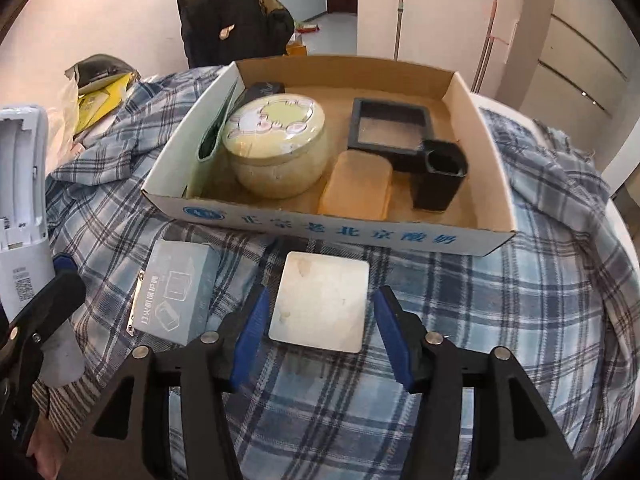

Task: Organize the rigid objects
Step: 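Grasp the white plug block with the right gripper while the left gripper holds the white case, then carry the white plug into the cardboard box and open the right gripper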

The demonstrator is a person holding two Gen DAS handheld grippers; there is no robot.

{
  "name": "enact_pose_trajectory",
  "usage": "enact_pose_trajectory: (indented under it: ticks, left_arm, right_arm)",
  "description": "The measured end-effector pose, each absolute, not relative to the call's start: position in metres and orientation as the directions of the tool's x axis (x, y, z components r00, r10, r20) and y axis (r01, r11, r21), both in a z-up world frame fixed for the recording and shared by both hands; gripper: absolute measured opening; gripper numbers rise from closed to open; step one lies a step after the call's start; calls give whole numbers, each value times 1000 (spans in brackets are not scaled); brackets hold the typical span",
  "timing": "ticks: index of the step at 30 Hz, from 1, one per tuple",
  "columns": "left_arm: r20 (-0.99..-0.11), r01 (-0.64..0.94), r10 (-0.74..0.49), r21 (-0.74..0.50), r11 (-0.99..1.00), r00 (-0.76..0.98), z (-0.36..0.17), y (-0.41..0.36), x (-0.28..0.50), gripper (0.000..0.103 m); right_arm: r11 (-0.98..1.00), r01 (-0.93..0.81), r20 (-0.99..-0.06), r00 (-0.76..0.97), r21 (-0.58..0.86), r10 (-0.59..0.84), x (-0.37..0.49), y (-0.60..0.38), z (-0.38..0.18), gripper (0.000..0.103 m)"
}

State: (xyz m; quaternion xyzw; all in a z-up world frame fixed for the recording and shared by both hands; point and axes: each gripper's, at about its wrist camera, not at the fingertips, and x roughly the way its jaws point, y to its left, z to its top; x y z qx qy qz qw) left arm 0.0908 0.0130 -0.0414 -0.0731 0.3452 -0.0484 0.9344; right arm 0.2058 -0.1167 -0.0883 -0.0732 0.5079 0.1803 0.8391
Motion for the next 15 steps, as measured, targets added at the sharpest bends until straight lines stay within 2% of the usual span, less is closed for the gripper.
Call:
enact_pose_trajectory:
  ticks: [2,4,15]
  left_arm:
    - [-639,40,-141,-170,985,756,-41,13,91,18]
    - [-639,41,-141,-169,985,756,-41,13,91,18]
    - [-640,71,-181,-194,978,747,-14,18,81,18]
  right_arm:
    - [924,-375,-886,401,75,235,203,-120,-92,53]
    - [932,-356,-885,407,75,226,201,-125,-93,47]
    - [941,-325,-857,456,91,241,179,-164,-52,44]
